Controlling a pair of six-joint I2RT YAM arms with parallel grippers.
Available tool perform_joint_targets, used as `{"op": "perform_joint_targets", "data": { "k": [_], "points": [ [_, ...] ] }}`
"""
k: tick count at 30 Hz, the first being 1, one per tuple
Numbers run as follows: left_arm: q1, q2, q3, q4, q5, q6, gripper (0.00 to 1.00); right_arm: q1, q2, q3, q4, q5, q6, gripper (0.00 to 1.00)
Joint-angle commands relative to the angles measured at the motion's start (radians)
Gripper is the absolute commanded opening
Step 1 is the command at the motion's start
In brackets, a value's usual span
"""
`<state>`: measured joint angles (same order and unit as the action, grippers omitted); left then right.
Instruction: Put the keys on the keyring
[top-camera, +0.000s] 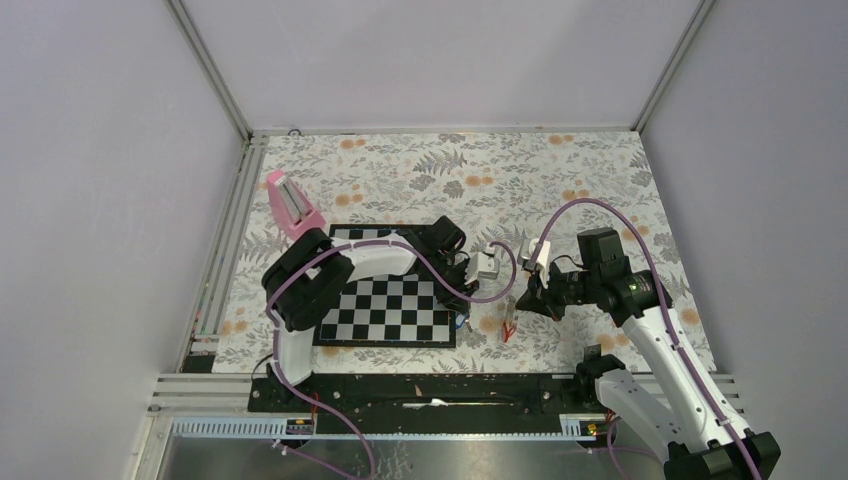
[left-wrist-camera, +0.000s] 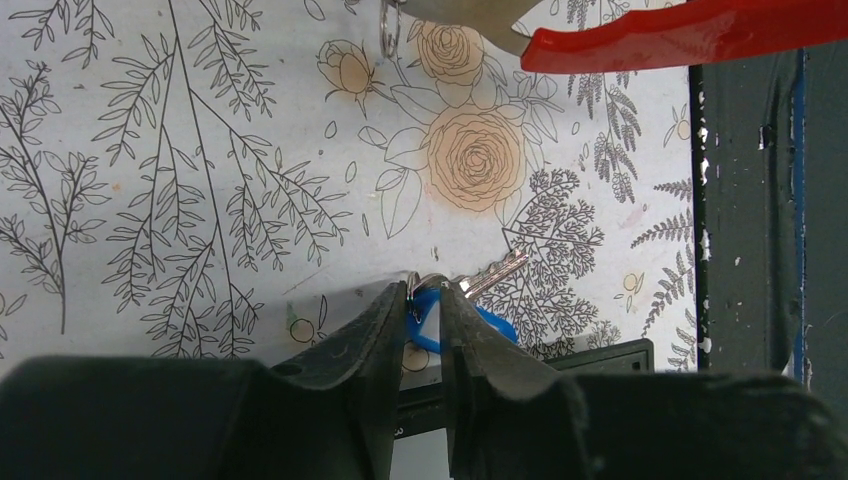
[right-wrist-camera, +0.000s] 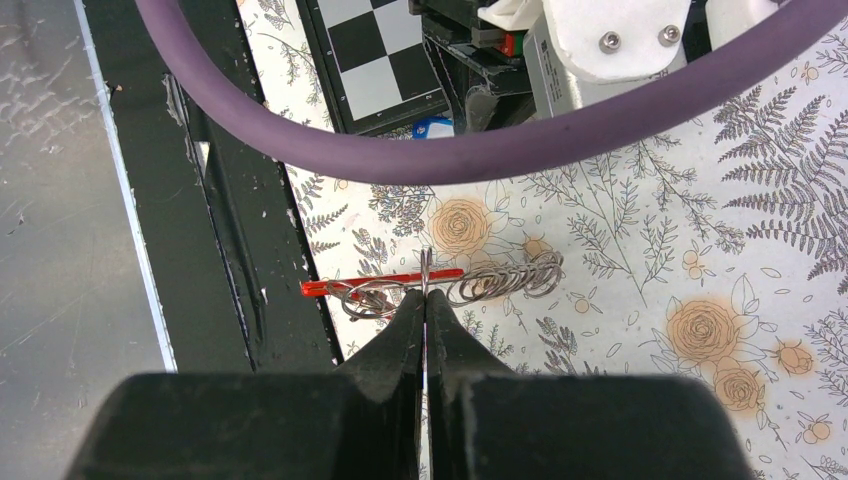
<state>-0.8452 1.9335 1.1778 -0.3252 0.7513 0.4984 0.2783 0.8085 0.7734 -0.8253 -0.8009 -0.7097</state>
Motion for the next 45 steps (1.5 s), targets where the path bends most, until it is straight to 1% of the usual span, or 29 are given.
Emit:
{"op": "perform_joint_targets", "data": {
  "k": [1,5,9,13,15,16,17,21,27,32,36,39,45],
  "points": [
    [0.003,0.018,0.039,0.003,0.019,0.015,0.25,-0.005,-0.01,0.0,0.022,0.0,0.007,0.0],
    [0.003,0.026,0.045,0.005,0.02,0.015,0.25,-0.005,-0.011,0.0,0.023,0.0,0.007,0.0],
    [0.003,0.03,0.052,0.005,0.025,0.009,0.22,-0.005,-0.011,0.0,0.023,0.0,0.007,0.0],
    [0.003,0.029,0.053,0.005,0.025,0.008,0.13,-0.005,-0.011,0.0,0.022,0.0,0.007,0.0],
    [0.003,0.026,0.053,0.005,0.025,0.008,0.07,-0.005,-0.011,0.0,0.022,0.001,0.007,0.0],
    [0.003,0.023,0.053,0.005,0.026,0.008,0.02,-0.005,-0.011,0.0,0.023,0.001,0.007,0.0],
    [0.003,0.021,0.055,0.003,0.029,0.008,0.0,-0.005,-0.012,0.0,0.023,0.001,0.007,0.0],
    [0.004,-0.011,0.058,-0.008,0.034,0.028,0.0,-0.005,-0.01,-0.001,0.023,-0.006,-0.002,0.0],
    [0.023,-0.125,0.039,-0.008,0.058,0.104,0.0,-0.005,0.024,-0.019,0.021,-0.044,-0.06,0.0],
    [0.037,-0.244,0.038,-0.02,0.093,0.189,0.0,-0.002,0.063,0.003,0.047,-0.105,-0.073,0.0],
    [0.037,-0.335,0.036,-0.032,0.115,0.258,0.0,0.001,0.125,0.033,0.086,-0.19,-0.068,0.0],
    [0.037,-0.387,0.037,-0.034,0.127,0.291,0.0,0.026,0.179,0.057,0.131,-0.24,-0.033,0.0],
    [0.028,-0.423,0.056,-0.114,0.161,0.395,0.0,0.105,0.278,0.107,0.161,-0.252,-0.024,0.0]
  ]
}}
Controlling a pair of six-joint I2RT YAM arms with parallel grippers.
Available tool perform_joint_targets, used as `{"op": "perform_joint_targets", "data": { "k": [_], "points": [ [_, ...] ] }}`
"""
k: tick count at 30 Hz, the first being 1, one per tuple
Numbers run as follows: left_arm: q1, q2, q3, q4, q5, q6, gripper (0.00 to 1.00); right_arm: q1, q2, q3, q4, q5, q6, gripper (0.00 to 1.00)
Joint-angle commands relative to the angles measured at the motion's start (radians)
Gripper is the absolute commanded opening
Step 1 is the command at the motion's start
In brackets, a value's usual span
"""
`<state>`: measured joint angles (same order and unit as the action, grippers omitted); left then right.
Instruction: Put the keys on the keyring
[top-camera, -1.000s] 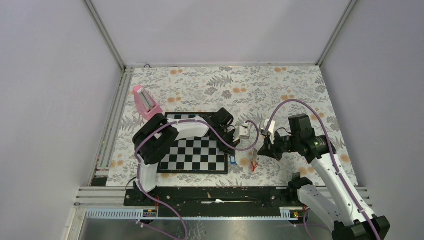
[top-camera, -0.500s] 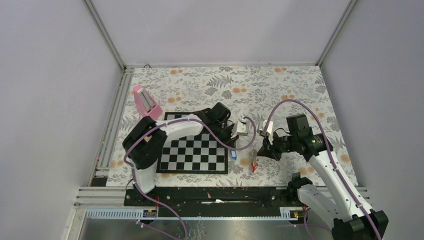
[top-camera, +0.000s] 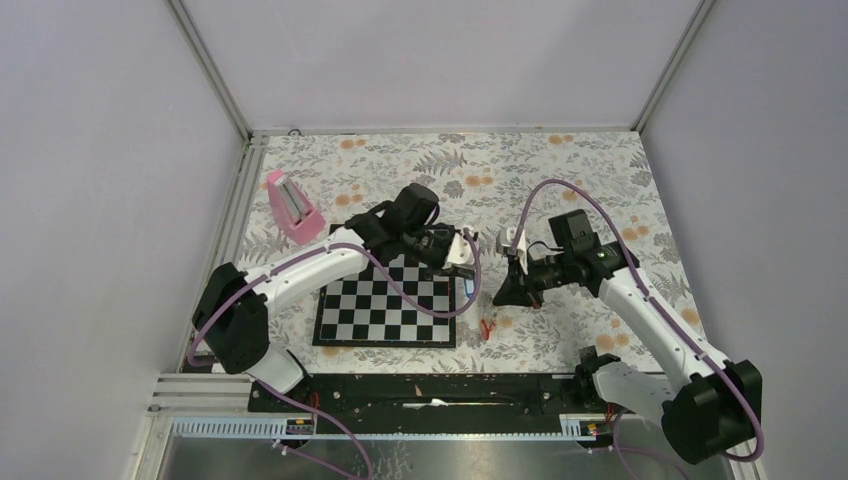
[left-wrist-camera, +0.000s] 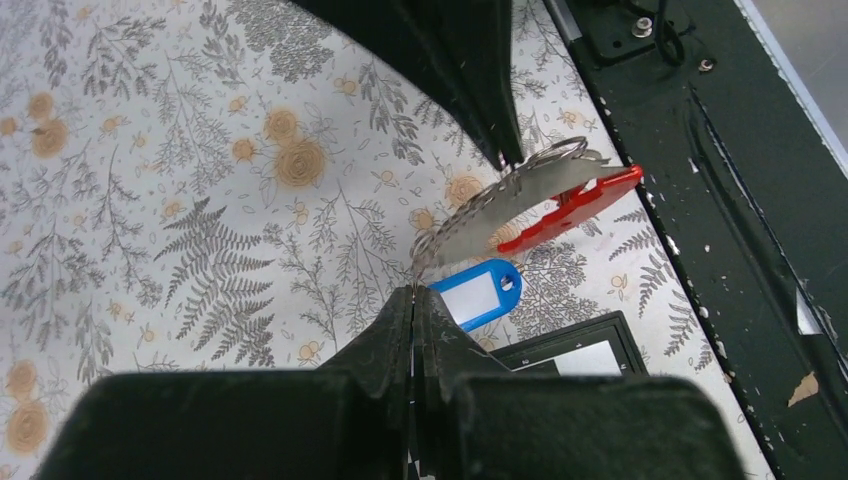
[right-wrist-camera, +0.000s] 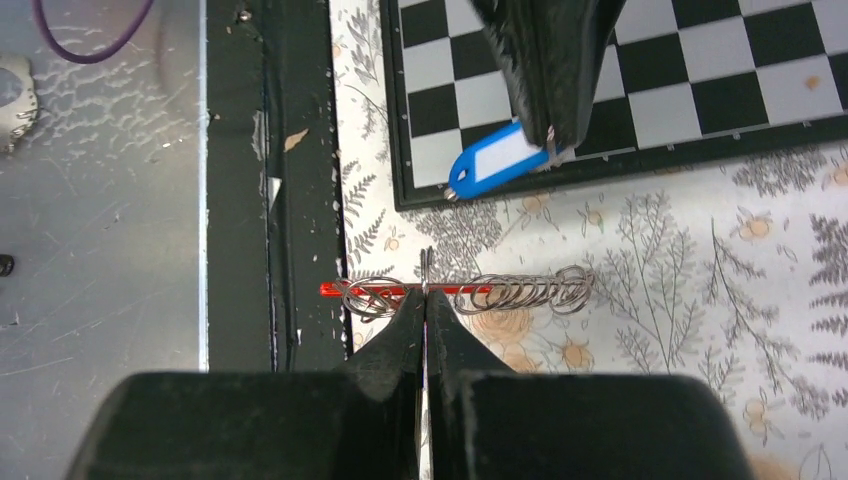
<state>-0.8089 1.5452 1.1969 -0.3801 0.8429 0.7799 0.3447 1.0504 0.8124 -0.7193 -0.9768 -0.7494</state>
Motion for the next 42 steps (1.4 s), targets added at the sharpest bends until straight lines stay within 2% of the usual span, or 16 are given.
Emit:
{"op": "perform_joint_targets", "data": {
  "k": [1,13,42],
  "points": [
    [-0.012,-0.039,0.036,-0.079,0.079,0.151,0.0,0.043,0.047,0.074,0.062,-0.082,0.02,0.0],
    [-0.05,-0.059,0.049,-0.143,0.064,0.258,0.0,0.116,0.136,0.098,0.089,-0.101,0.025,0.0],
    [-0.088,-0.083,0.042,-0.203,0.07,0.331,0.0,0.135,0.196,0.096,0.11,-0.081,0.049,0.0]
  ]
}}
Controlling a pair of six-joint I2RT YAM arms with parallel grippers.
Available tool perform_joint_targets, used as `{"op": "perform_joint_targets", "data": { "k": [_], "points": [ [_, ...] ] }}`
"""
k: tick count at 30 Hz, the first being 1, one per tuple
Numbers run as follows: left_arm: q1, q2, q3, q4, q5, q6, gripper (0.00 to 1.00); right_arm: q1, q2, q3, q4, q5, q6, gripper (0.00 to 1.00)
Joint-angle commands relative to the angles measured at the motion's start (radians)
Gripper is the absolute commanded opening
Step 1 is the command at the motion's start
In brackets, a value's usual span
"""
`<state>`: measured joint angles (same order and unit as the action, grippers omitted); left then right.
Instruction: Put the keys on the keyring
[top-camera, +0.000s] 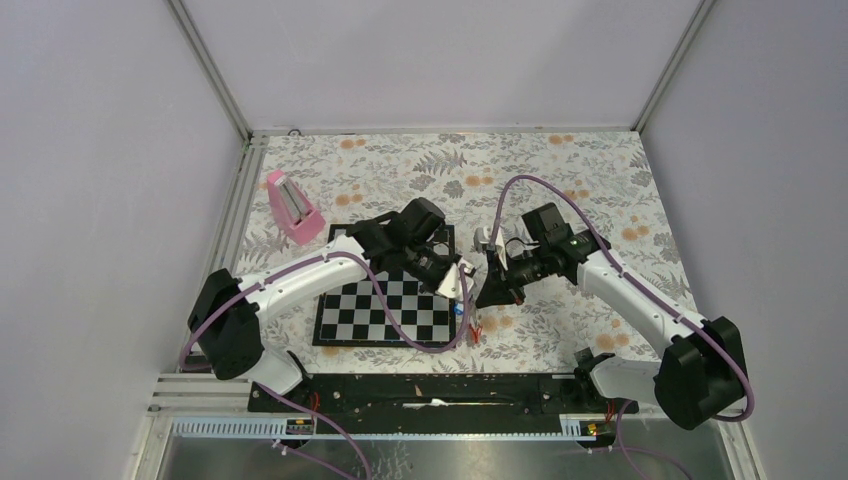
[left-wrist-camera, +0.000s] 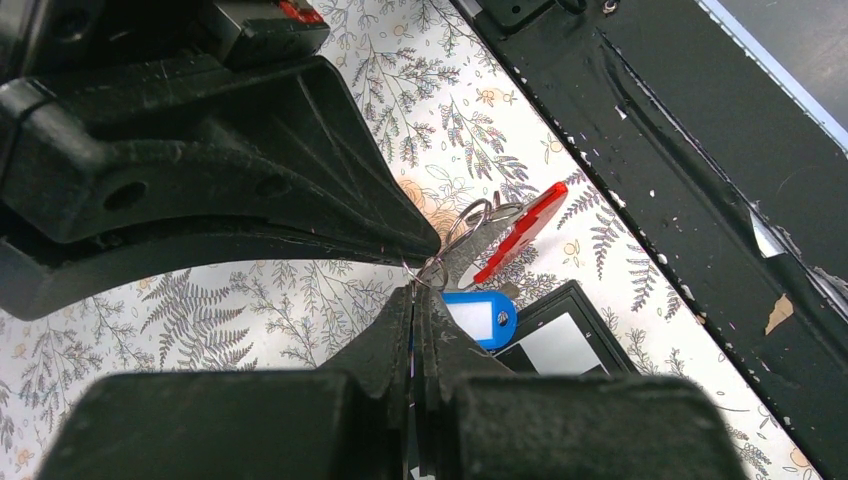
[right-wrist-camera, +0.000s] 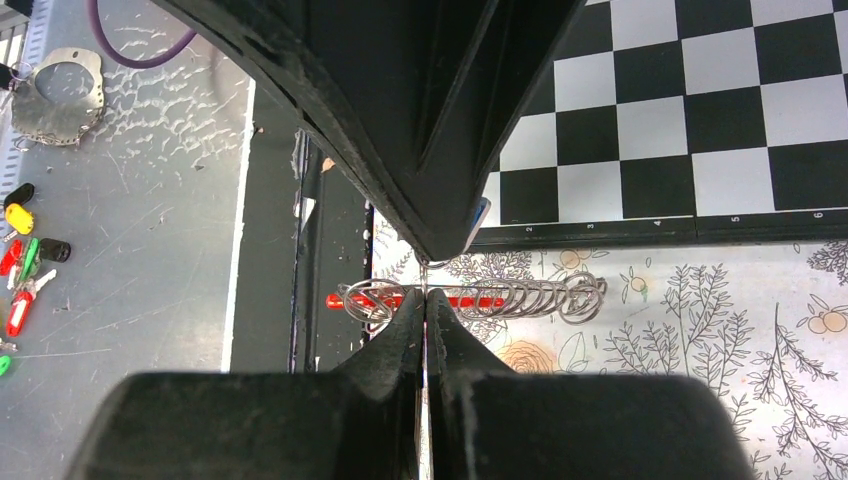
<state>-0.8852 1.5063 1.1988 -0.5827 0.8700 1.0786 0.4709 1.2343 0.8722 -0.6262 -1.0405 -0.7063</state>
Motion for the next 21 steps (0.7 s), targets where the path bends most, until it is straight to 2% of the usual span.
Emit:
{"op": "perform_joint_targets", "data": {
  "k": [1,21],
  "points": [
    [-0.012,-0.044,0.039,0.0,0.043,0.033,0.0,0.009,0.015,0.035,0.018,-0.015,0.008,0.0],
    [-0.02,-0.057,0.008,-0.043,0.048,0.1,0.0,0.009,0.027,0.043,0.045,-0.026,0.069,0.0]
  ]
}}
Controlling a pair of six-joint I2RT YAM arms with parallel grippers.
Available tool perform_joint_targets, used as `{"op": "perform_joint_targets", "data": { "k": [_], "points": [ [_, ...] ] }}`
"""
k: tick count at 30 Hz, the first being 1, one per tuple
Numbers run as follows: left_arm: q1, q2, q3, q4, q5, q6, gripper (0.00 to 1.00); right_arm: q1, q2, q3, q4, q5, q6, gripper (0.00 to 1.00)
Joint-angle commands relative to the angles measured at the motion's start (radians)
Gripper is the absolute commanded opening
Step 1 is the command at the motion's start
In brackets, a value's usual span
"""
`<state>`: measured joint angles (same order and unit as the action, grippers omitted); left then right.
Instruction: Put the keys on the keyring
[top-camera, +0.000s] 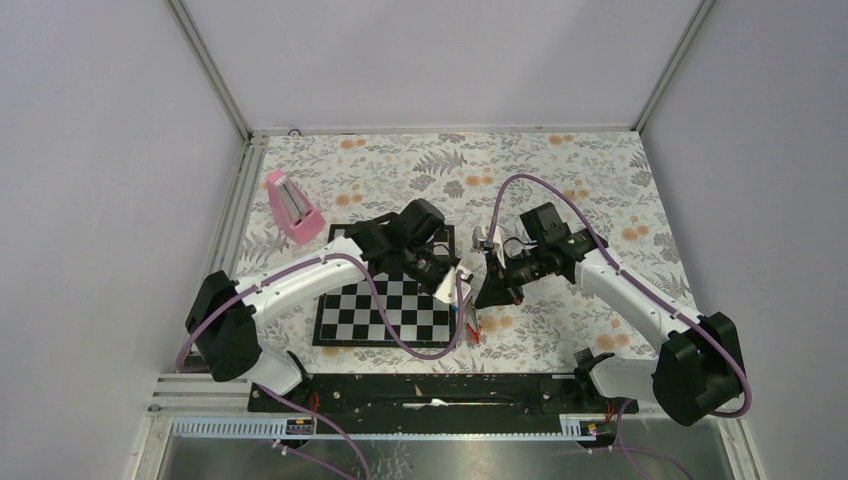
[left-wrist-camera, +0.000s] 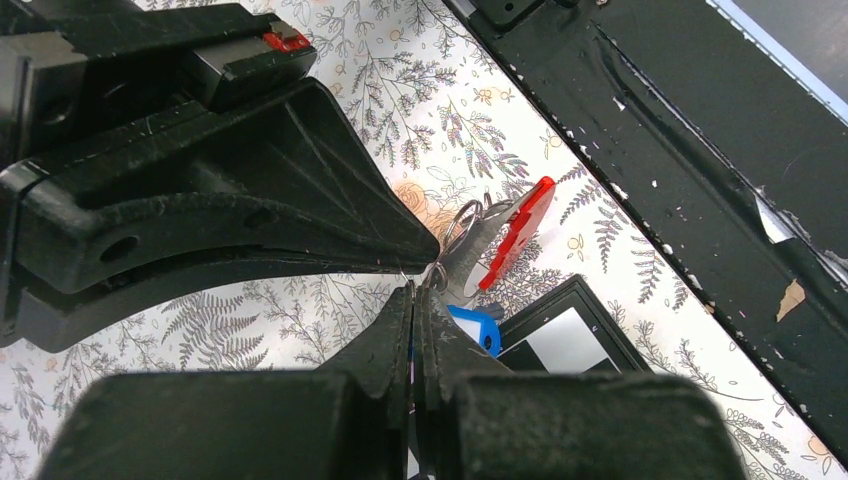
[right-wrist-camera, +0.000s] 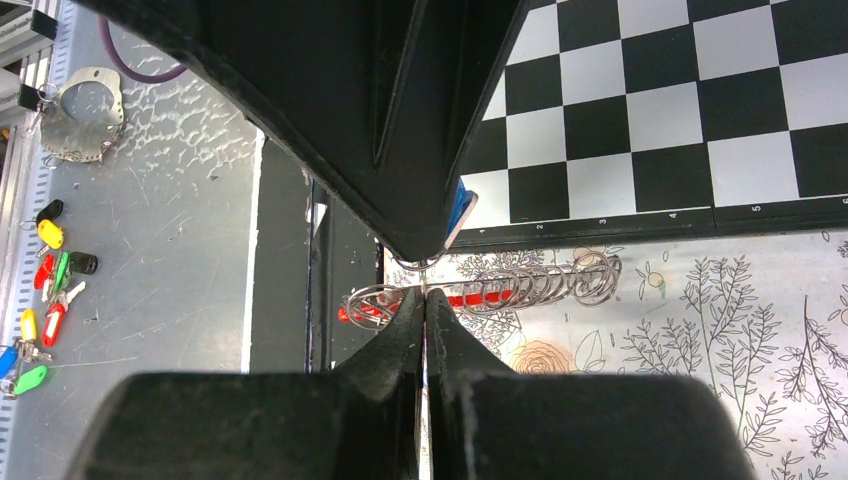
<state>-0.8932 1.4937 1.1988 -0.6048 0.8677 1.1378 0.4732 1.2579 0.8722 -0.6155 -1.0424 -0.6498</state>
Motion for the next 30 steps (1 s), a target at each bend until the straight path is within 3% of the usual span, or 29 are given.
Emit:
{"op": "perform_joint_targets", "data": {
  "k": [1,30],
  "points": [
    [-0.011,-0.044,0.006,-0.021,0.05,0.042,0.0,0.006,0.003,0.044,0.033,-0.027,0.013,0.0],
    [-0.012,-0.033,-0.024,-0.061,0.076,0.086,0.0,-0.009,-0.021,0.042,0.023,-0.053,0.012,0.0]
  ]
}}
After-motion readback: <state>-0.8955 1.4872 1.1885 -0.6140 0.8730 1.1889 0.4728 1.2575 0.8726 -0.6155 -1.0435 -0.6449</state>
